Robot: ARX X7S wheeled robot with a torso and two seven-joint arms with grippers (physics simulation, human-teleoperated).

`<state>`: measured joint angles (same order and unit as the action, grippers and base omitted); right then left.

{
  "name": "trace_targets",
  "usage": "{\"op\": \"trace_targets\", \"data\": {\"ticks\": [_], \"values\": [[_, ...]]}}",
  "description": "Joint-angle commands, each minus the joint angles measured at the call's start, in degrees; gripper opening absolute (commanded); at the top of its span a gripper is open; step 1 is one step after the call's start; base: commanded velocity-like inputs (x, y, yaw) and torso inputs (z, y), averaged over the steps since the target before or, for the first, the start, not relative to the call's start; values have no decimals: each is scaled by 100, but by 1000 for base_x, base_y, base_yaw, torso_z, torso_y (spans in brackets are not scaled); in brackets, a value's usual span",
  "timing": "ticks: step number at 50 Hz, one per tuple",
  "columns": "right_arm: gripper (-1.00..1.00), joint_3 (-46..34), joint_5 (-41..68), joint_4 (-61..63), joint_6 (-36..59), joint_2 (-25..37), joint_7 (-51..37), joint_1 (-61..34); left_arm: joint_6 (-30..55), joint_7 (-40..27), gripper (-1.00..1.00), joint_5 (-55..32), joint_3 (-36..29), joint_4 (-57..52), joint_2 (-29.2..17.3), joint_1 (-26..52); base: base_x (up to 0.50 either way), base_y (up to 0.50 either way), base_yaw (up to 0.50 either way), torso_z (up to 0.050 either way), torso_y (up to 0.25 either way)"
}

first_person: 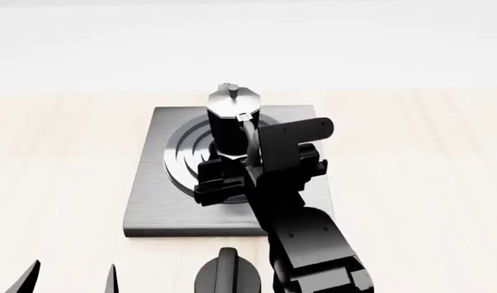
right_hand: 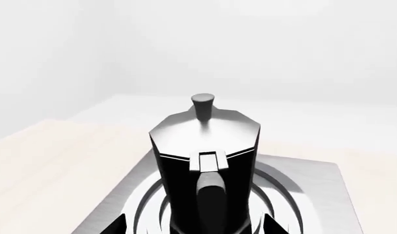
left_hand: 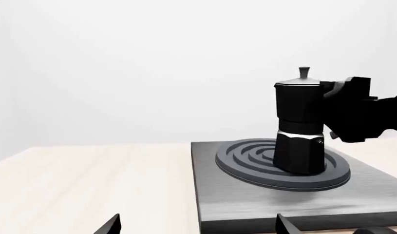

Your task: Put the moka pot on the stove.

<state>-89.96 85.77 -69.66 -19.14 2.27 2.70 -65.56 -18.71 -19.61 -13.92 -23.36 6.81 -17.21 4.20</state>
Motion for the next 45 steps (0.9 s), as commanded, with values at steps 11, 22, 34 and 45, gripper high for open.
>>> {"op": "trace_targets", "data": {"ticks": [11,22,34,45], "values": [[100,-341,-746,2814,-518,1386,-1712,-3,-100,24,100,-21,-4,41,8,8,0,0,0,0,0],[100,-431,-1071,3750,-732,1864,-2283,34,-107,9,100,-17,-19,44,-2,13,0,0,0,0,0],[100,-540,-1446,4610,-856,2273,-2825,32,-111,-5,100,-19,-35,45,-13,18,0,0,0,0,0],[100,-627,-1819,5394,-949,2643,-3301,24,-119,-13,100,-22,-51,48,-23,23,0,0,0,0,0]]}}
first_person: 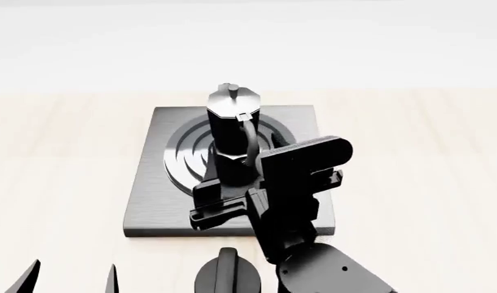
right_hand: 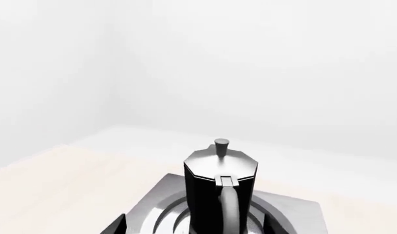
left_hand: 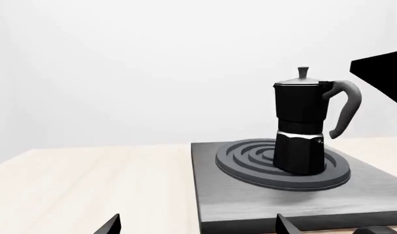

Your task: Put the moka pot on the stove.

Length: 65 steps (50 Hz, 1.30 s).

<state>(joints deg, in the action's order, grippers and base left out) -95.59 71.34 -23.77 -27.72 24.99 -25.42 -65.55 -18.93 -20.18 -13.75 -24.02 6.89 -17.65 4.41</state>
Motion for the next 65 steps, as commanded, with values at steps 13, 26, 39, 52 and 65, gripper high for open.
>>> {"op": "trace_targets", "data": {"ticks": [13,26,39,52,65], "values": [[100,-174,-845,1403,-97,660,-1031,44,-103,30,100,-55,3,42,14,5,0,0,0,0,0],[100,-263,-1376,2113,-160,987,-1576,127,-109,17,100,-59,-13,44,4,10,0,0,0,0,0],[100,-305,-1866,3018,-23,1393,-2102,-26,-112,3,100,-60,-30,45,-7,16,0,0,0,0,0],[100,-285,-2100,3332,12,1555,-2327,-28,-117,-8,100,-65,-47,47,-18,21,0,0,0,0,0],[100,-294,-2430,3890,189,1760,-2666,-104,-120,-19,100,-75,-61,48,-27,25,0,0,0,0,0]]}}
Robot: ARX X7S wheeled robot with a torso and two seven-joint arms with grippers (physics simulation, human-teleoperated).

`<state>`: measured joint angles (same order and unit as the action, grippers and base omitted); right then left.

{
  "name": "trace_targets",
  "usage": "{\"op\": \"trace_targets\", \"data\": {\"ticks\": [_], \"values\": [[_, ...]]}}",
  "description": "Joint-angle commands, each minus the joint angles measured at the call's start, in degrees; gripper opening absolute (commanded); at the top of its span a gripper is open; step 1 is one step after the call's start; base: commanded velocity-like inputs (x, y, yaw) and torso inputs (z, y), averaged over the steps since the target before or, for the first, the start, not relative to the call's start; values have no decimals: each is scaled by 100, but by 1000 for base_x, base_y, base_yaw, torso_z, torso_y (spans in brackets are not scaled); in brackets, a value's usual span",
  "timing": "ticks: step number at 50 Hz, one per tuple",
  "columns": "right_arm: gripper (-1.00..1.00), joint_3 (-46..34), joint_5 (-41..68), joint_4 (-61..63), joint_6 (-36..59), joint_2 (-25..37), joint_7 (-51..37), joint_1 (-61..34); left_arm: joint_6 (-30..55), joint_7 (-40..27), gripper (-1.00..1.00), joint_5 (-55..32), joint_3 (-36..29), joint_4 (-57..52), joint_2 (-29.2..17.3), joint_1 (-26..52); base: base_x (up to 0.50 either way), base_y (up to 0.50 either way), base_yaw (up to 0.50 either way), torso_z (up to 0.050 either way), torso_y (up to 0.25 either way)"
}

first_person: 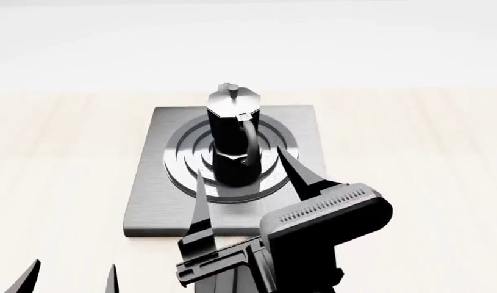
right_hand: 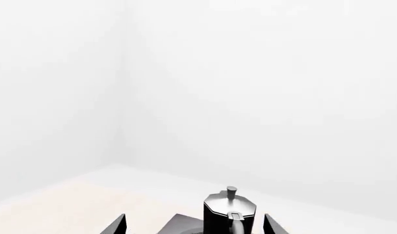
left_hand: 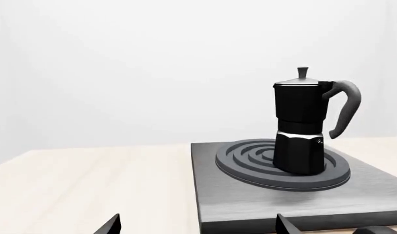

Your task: Put the moka pot on the stove.

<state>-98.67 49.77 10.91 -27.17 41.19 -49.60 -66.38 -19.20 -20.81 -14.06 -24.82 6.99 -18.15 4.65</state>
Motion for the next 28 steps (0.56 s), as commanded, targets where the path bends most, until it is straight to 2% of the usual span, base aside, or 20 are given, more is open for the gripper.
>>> {"op": "trace_targets", "data": {"ticks": [1,28], "values": [[100,12,-292,439,142,145,-261,-19,-92,43,100,-47,18,38,23,1,0,0,0,0,0],[100,-77,-950,1046,426,298,-771,124,-106,17,100,-72,-8,42,8,8,0,0,0,0,0]]}}
